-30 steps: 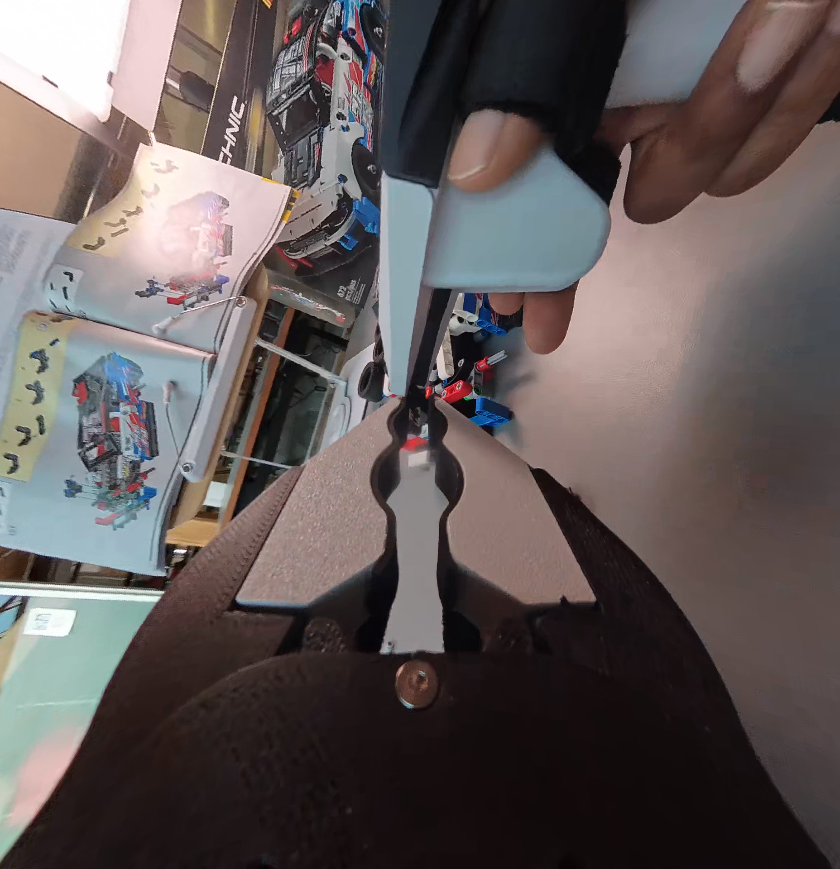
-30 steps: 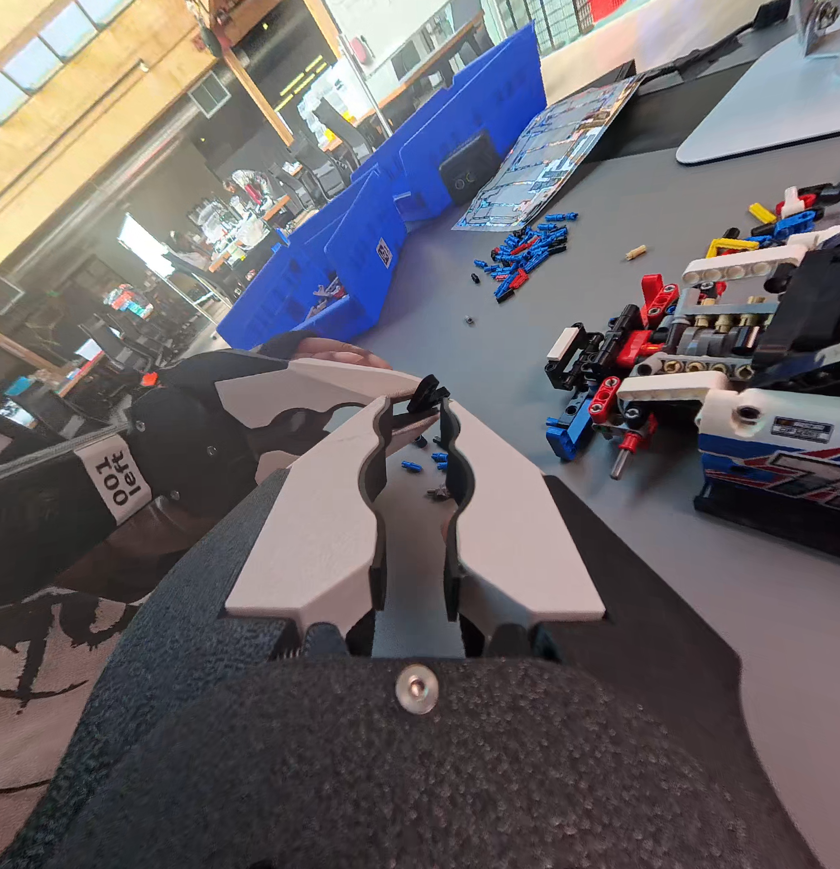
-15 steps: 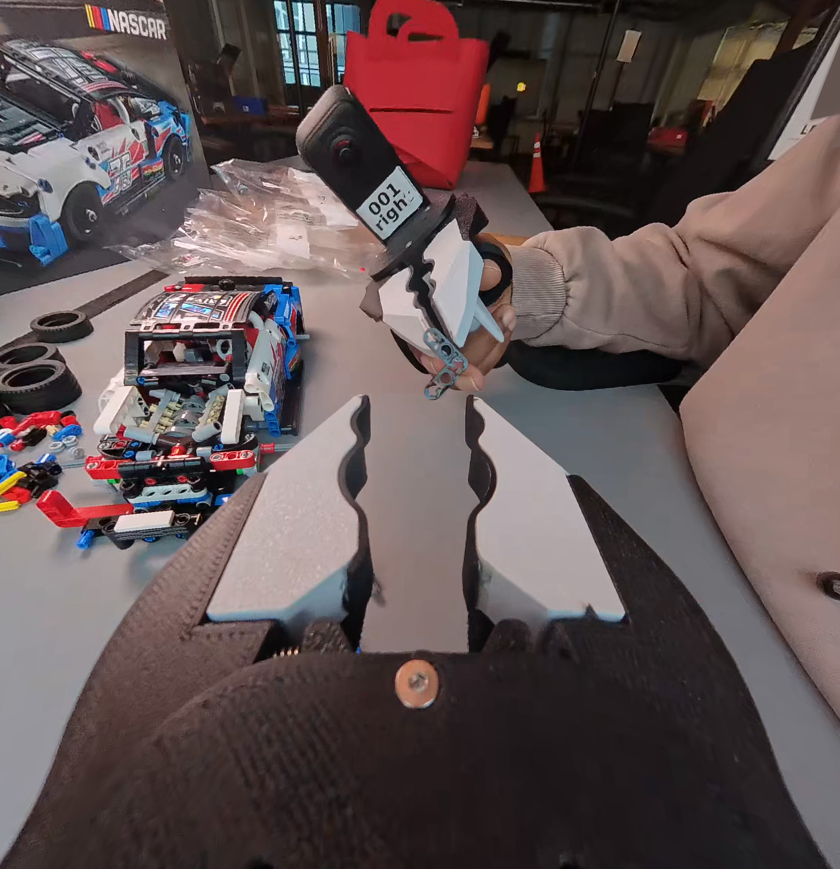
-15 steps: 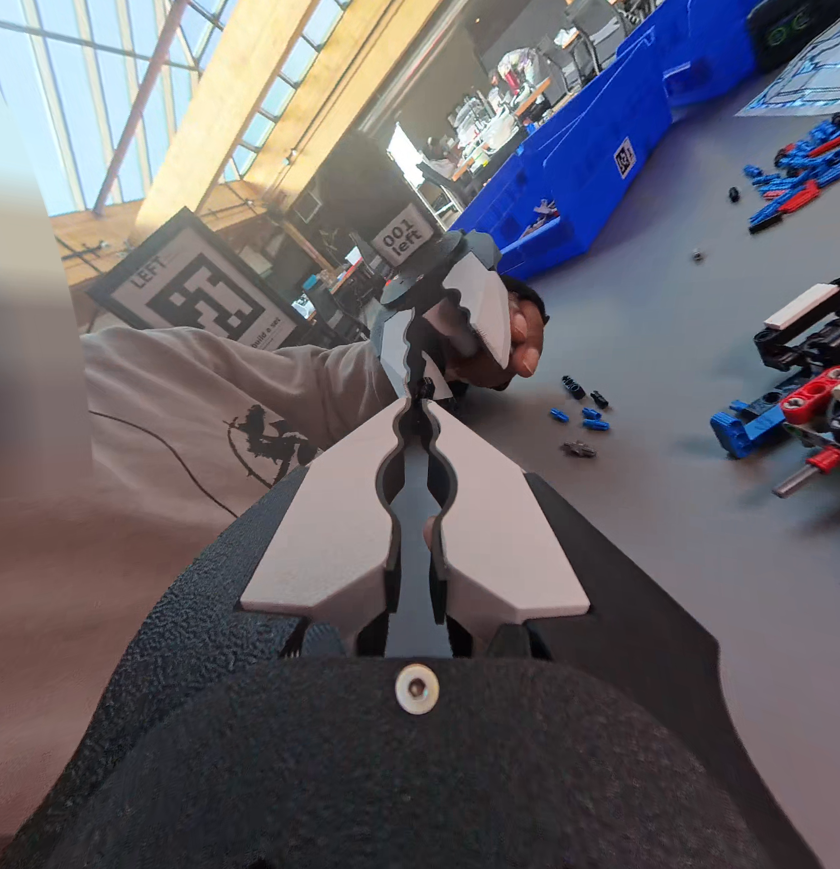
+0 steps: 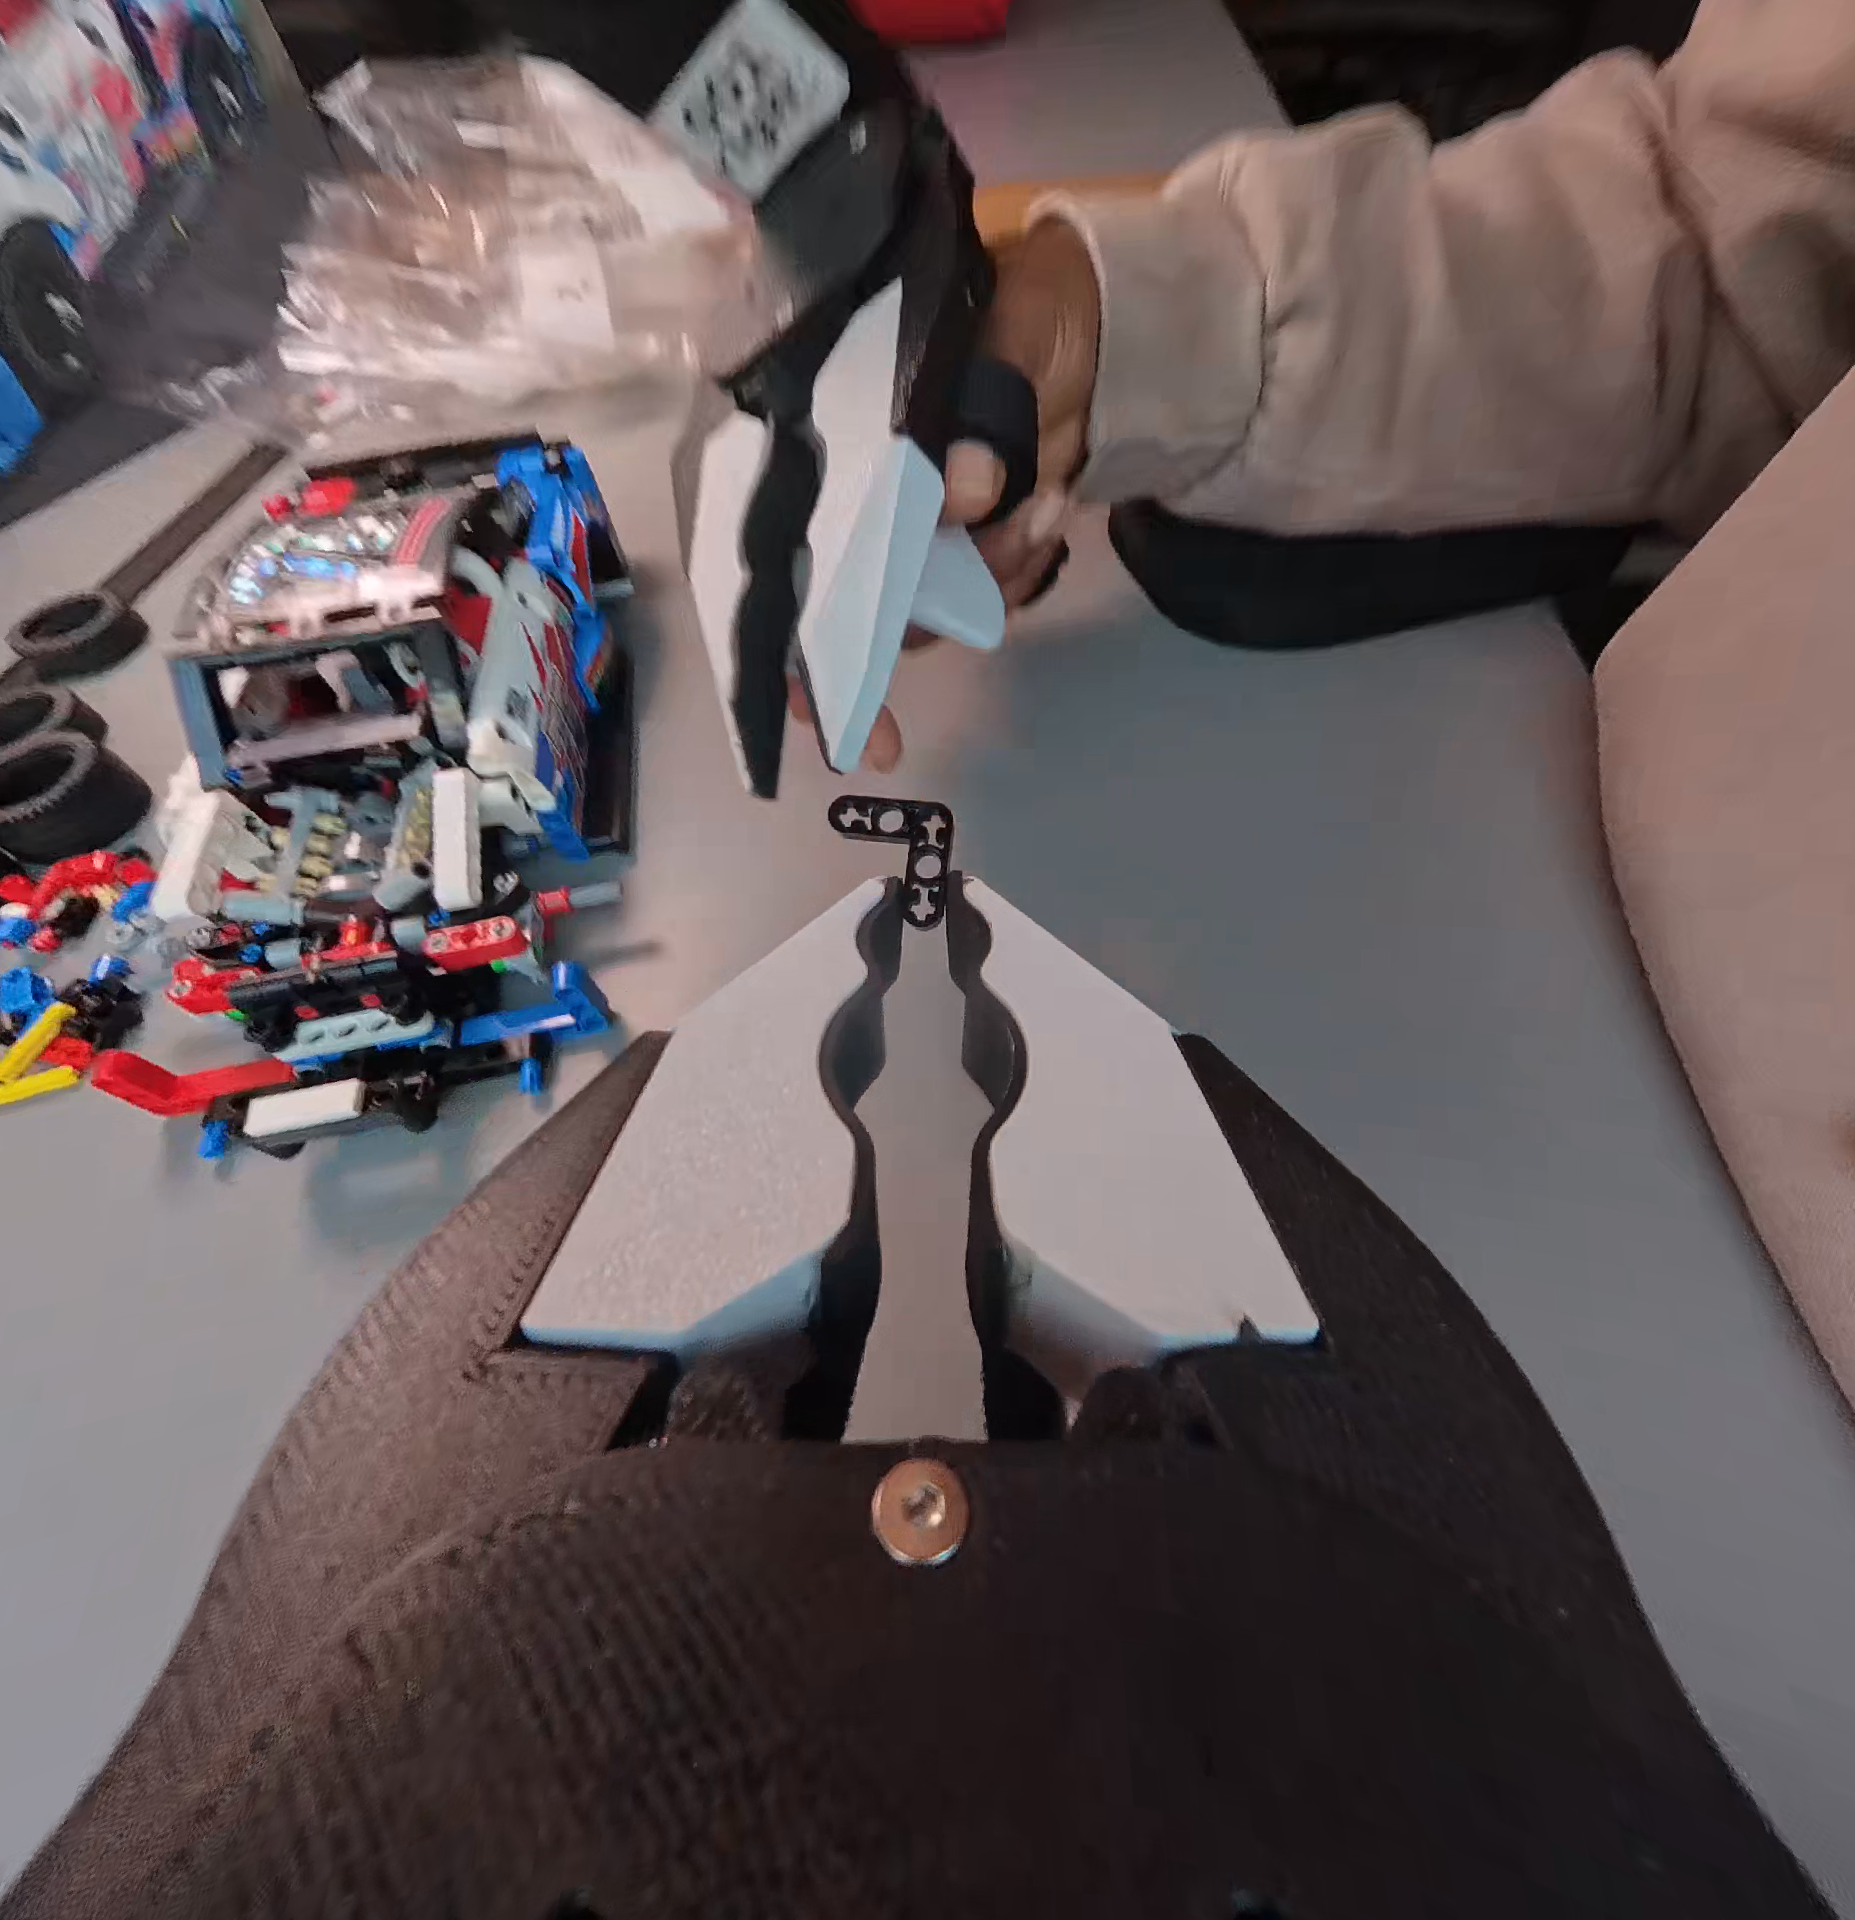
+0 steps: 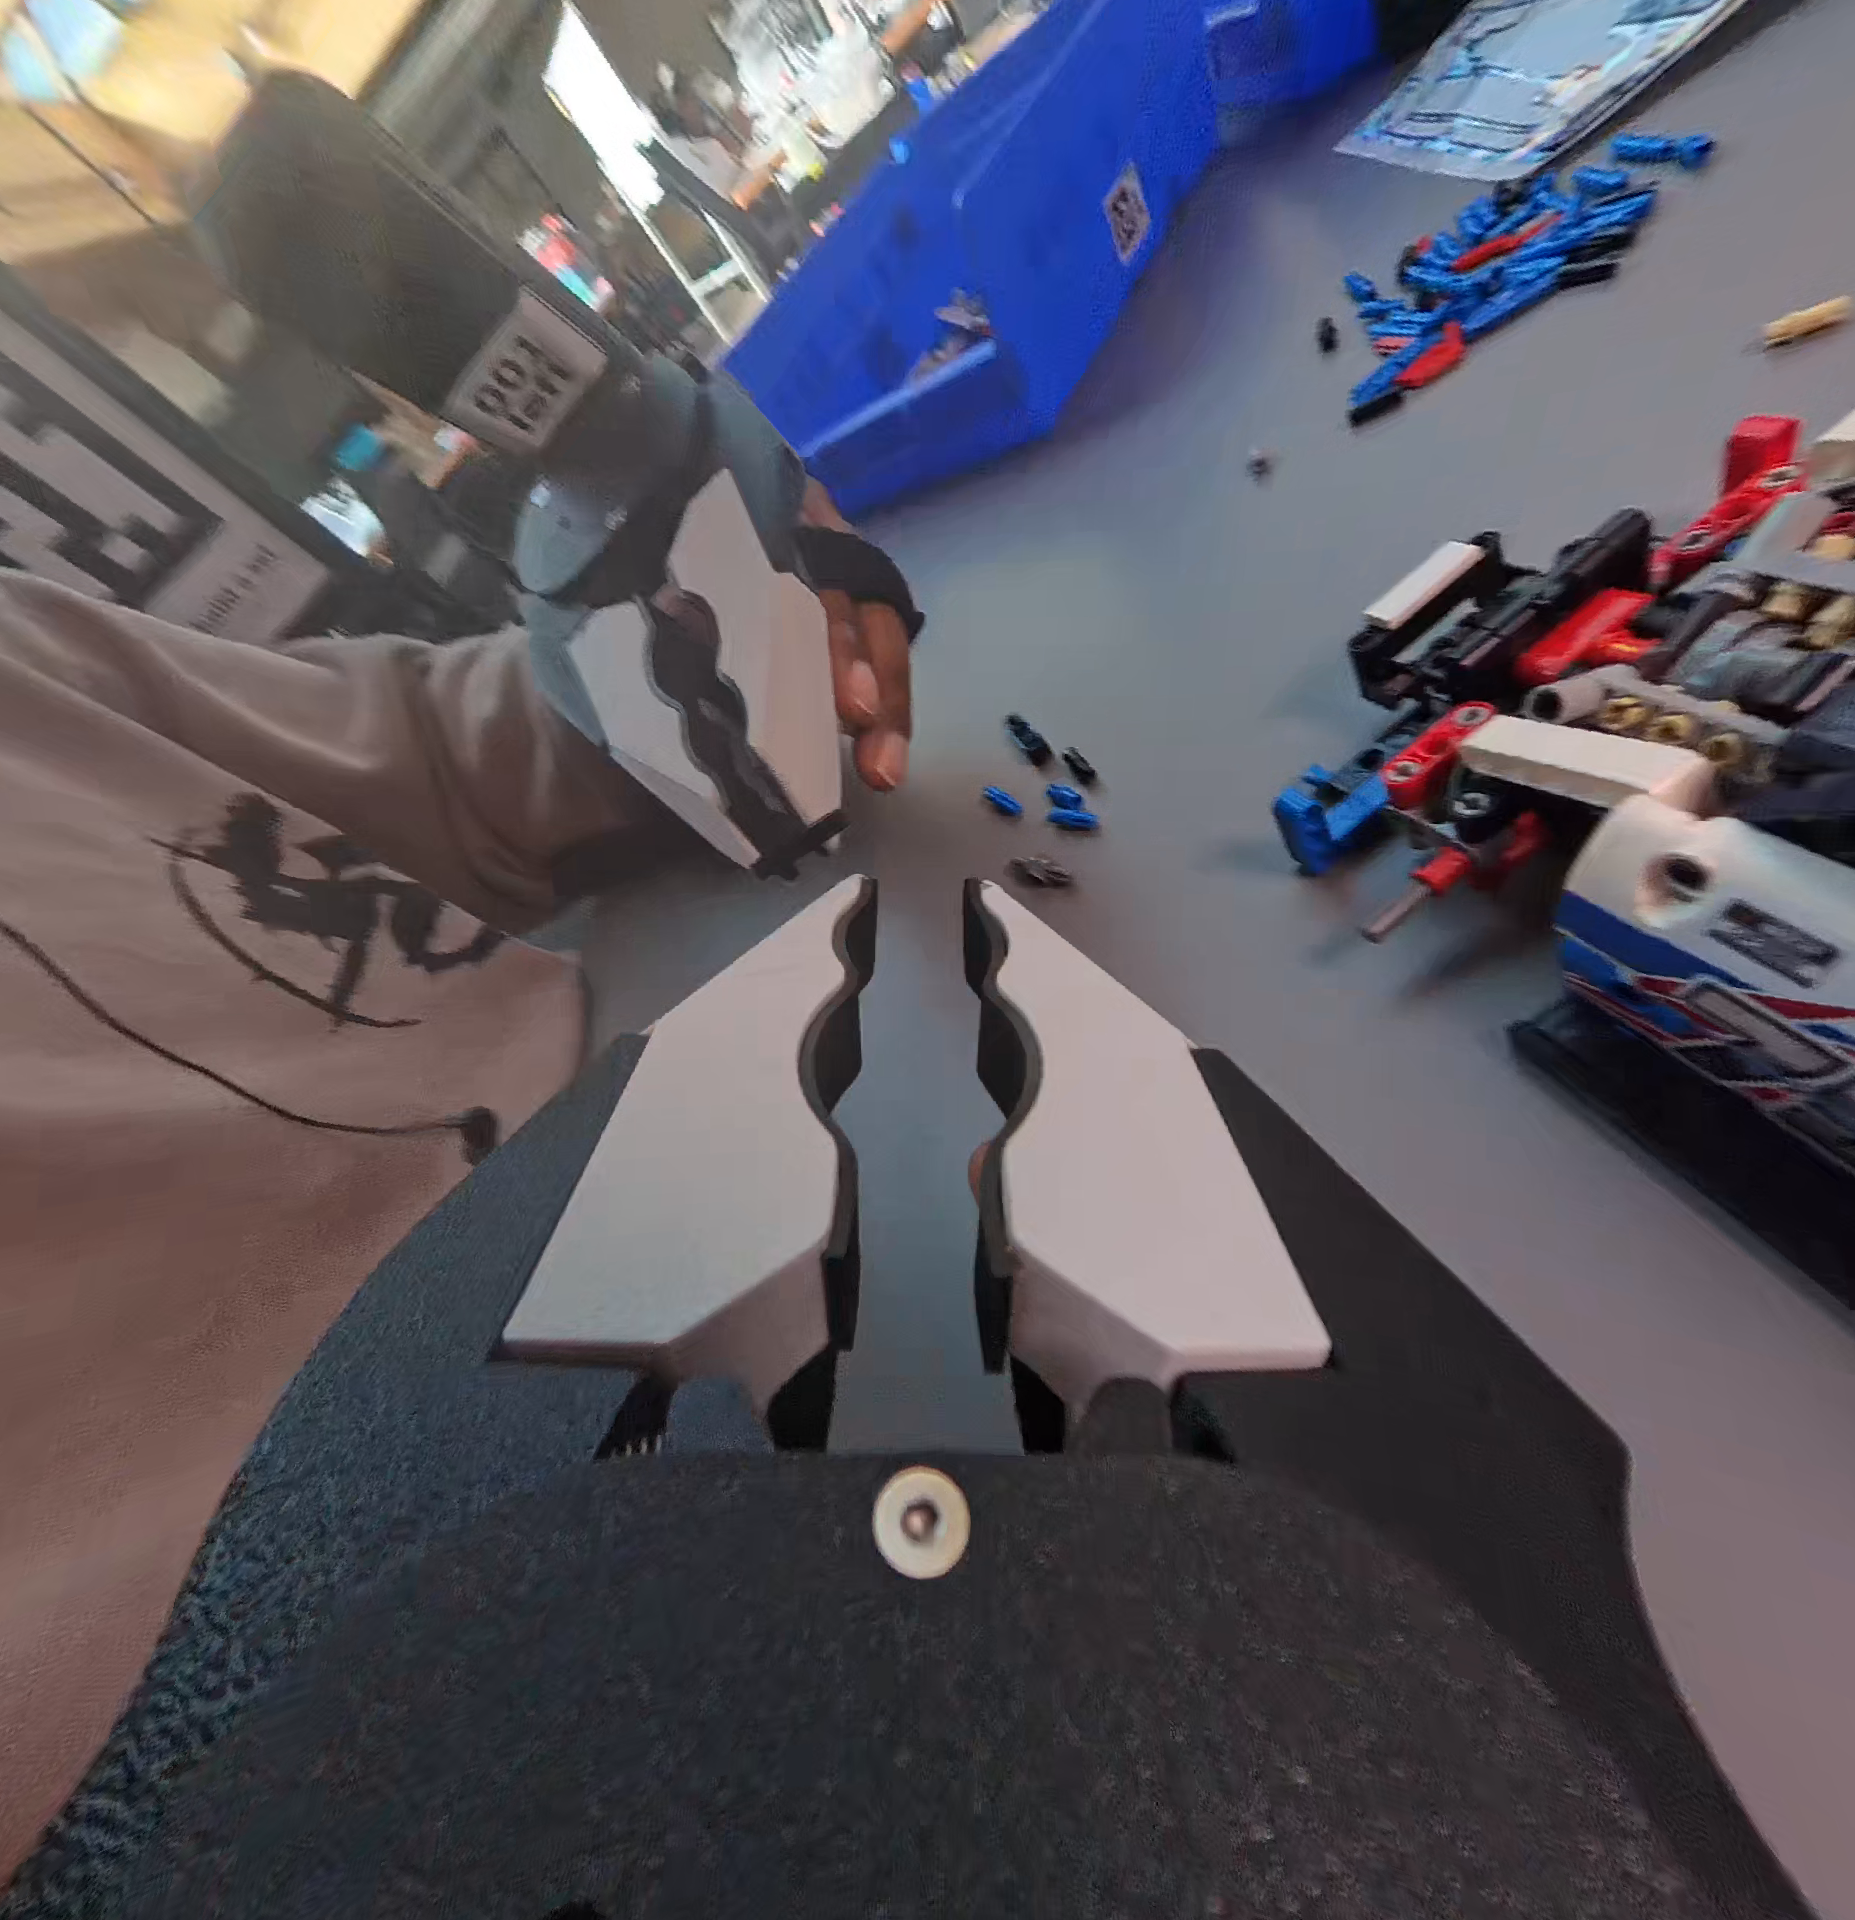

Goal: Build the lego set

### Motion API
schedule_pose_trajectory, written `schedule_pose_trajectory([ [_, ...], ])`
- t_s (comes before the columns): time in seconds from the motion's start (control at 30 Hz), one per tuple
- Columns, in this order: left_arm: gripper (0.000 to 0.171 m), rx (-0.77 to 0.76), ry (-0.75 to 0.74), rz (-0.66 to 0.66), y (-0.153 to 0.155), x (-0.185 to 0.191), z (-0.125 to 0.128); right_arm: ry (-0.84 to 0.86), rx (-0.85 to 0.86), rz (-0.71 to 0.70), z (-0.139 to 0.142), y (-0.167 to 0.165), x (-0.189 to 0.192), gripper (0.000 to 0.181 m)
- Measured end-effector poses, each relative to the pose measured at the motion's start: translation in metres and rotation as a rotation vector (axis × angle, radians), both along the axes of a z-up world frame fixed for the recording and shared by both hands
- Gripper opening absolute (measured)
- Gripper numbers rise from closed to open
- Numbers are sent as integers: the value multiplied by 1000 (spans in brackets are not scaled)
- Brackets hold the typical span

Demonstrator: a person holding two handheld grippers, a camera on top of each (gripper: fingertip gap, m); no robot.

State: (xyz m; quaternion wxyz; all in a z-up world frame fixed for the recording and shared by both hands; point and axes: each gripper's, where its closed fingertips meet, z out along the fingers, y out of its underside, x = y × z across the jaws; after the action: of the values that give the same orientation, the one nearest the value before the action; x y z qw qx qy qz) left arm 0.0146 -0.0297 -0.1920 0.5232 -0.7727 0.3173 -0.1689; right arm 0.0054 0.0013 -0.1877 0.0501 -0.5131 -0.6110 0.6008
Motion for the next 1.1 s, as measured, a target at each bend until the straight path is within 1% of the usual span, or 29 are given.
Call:
schedule_pose_trajectory([
  [0.07, 6, -82, 71, 21, 2, 1, -22, 13, 220, -8, -15, 8, 2, 26],
  [0.13, 7, -153, 118, 24, 1, 3, -41, 41, 383, 58, -25, 0, 8, 34],
  [0.2, 7, -183, 185, 38, 2, 0, -54, 63, 562, 125, -39, -9, 14, 40],
  [0.27, 7, -203, 213, 37, 1, 2, -60, 78, 703, 157, -50, -14, 15, 41],
  [0.33, 7, -217, 215, 18, -2, 6, -62, 72, 780, 182, -57, -18, 15, 39],
  [0.47, 8, -217, 223, 11, -3, 7, -64, 49, 806, 210, -64, -22, 19, 38],
  [0.57, 25, -211, 198, 17, -2, 4, -59, 44, 801, 205, -64, -22, 18, 38],
  [0.63, 38, -191, 155, 40, 1, -3, -49, 40, 789, 204, -63, -24, 18, 38],
  [0.7, 45, -159, 101, 78, 5, -15, -35, 24, 790, 195, -64, -25, 17, 36],
  [0.8, 45, -123, 67, 149, 6, -45, -18, -9, 801, 205, -68, -30, 16, 35],
  [0.87, 40, -126, 69, 172, 2, -66, -14, -34, 824, 221, -70, -33, 15, 34],
  [0.93, 37, -175, 76, 169, -8, -82, -20, -52, 864, 254, -72, -34, 14, 34],
  [0.97, 36, -218, 88, 158, -14, -88, -27, -58, 877, 267, -72, -35, 14, 33],
  [1.03, 34, -281, 119, 158, -25, -101, -41, -78, 888, 274, -72, -33, 11, 27],
  [1.1, 32, -331, 115, 152, -33, -109, -51, -78, 901, 279, -73, -28, 8, 22],
])
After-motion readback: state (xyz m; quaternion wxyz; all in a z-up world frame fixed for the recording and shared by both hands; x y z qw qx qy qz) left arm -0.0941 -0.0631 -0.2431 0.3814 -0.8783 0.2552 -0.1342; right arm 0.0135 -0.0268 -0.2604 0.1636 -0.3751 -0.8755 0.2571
